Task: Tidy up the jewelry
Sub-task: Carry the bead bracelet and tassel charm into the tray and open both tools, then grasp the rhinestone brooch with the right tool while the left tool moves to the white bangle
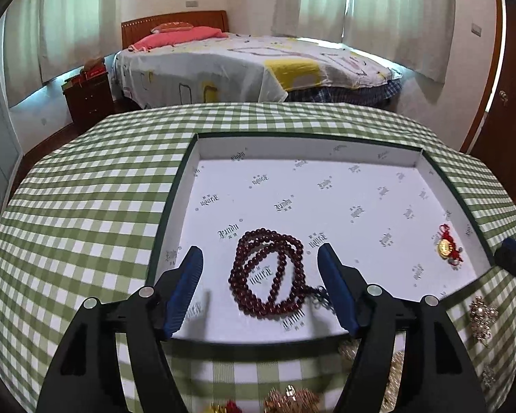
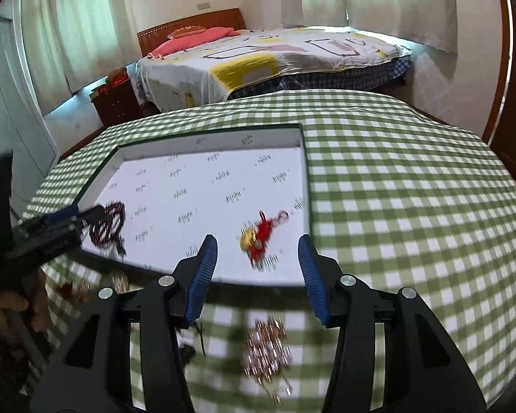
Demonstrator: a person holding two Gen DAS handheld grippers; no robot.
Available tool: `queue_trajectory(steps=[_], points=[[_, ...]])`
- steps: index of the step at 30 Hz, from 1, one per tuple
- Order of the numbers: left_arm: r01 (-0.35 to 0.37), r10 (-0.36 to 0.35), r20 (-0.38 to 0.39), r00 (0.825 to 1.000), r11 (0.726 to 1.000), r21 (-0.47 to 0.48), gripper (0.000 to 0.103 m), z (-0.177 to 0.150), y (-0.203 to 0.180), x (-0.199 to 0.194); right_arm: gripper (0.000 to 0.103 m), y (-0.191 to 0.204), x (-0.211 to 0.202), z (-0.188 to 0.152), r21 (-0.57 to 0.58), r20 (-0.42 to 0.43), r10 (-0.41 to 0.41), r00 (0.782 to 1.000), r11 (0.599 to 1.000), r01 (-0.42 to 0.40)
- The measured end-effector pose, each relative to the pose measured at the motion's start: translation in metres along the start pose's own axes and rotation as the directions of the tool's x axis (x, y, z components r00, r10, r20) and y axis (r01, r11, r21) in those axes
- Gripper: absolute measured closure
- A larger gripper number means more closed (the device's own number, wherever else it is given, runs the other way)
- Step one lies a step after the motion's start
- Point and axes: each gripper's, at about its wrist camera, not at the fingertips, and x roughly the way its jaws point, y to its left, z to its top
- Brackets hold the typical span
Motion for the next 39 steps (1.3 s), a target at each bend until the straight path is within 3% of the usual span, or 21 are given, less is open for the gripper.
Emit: queue_trajectory(steps=[15,18,28,34,36,39], points=[[-0.048,0.055,0.112,0.992,0.997,-0.064,0.035,-0.062,-0.011,-0.088,0.058,0.002,-0.043,-0.089,-0.032,-0.010,0.005,1.000,0.999,-0.005],[-0.050,0.056,0.093,0.994,0.997,-0.060,0.035,-0.079,-0.014,-0.095,0.064,0.005,-0.047,-0.101,-0.041,-0.013,0.014,1.000,0.999,-0.015],[-0.038,0.040,0.041,0.998,0.997,-0.062,0.035,-0.113,-0.024,-0.107,0.067,0.009,-0.046,-0.120,-0.051,-0.037,0.040,0.999,0.998,-0.042],[-0.028,0.031,0.059,0.998,0.998,-0.059,0.035,-0.121,-0.028,-0.111,0.080,0.007,-0.048,-0.126,-0.060,-0.019,0.024,1.000,0.998,-0.025],[-0.029,0.032,0.065,0.997,0.998,-0.052,0.035,-0.123,-0.031,-0.112,0.089,0.007,-0.049,-0.128,-0.068,-0.013,0.022,1.000,0.997,-0.023],[-0.020,0.023,0.073,0.997,0.999,-0.036,0.035,-0.127,-0.036,-0.113,0.090,0.007,-0.051,-0.130,-0.069,-0.009,0.027,1.000,0.997,-0.028]])
